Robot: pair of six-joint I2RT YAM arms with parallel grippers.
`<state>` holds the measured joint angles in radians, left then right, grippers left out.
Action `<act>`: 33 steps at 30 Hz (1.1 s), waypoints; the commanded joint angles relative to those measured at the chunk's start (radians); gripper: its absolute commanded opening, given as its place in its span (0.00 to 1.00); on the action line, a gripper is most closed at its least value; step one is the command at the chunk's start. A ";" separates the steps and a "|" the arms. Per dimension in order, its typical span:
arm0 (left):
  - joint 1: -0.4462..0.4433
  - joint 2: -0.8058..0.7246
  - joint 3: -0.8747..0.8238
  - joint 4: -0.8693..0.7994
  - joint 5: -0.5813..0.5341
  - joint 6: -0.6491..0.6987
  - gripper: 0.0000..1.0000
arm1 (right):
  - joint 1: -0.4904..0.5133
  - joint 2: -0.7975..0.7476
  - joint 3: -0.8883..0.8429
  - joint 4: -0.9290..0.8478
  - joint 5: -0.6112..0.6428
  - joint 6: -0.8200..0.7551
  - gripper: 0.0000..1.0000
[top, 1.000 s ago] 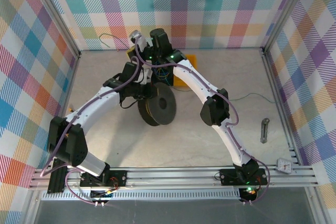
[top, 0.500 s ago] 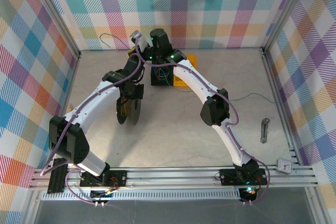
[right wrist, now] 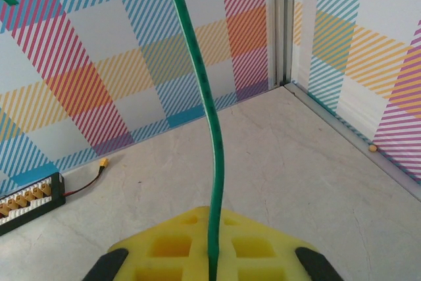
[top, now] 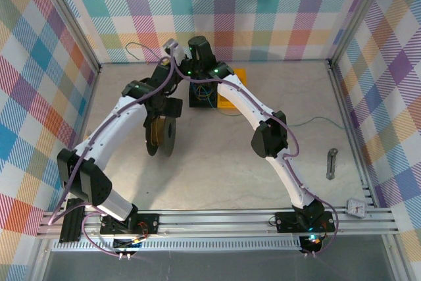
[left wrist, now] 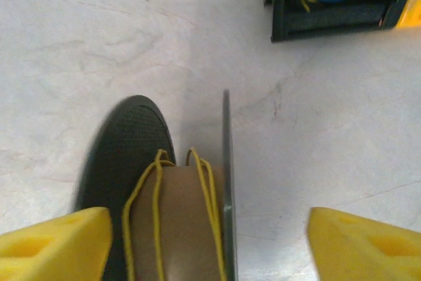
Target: Wrap the cables
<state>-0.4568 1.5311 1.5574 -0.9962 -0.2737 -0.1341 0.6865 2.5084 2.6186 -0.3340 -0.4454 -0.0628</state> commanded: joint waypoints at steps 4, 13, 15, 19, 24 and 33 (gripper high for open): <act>0.021 -0.187 0.062 -0.191 -0.115 0.000 0.99 | -0.005 -0.007 0.017 -0.016 -0.021 0.005 0.00; 0.140 -0.234 -0.242 -0.122 0.099 -0.061 0.83 | -0.007 -0.031 -0.032 -0.062 -0.047 -0.031 0.00; 0.142 -0.214 -0.267 -0.105 0.118 -0.064 0.73 | -0.007 -0.039 -0.044 -0.062 -0.045 -0.066 0.00; 0.147 -0.166 -0.276 -0.094 0.109 -0.056 0.47 | -0.007 -0.046 -0.046 -0.084 -0.051 -0.074 0.00; 0.178 -0.148 -0.233 -0.097 0.056 -0.020 0.10 | -0.007 -0.056 -0.056 -0.114 -0.055 -0.087 0.00; 0.307 -0.068 -0.106 -0.064 0.031 0.072 0.00 | 0.003 -0.053 -0.060 -0.144 -0.051 -0.083 0.00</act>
<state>-0.1860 1.4487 1.3945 -1.0939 -0.2272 -0.1078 0.6865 2.5076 2.5618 -0.4545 -0.4824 -0.1246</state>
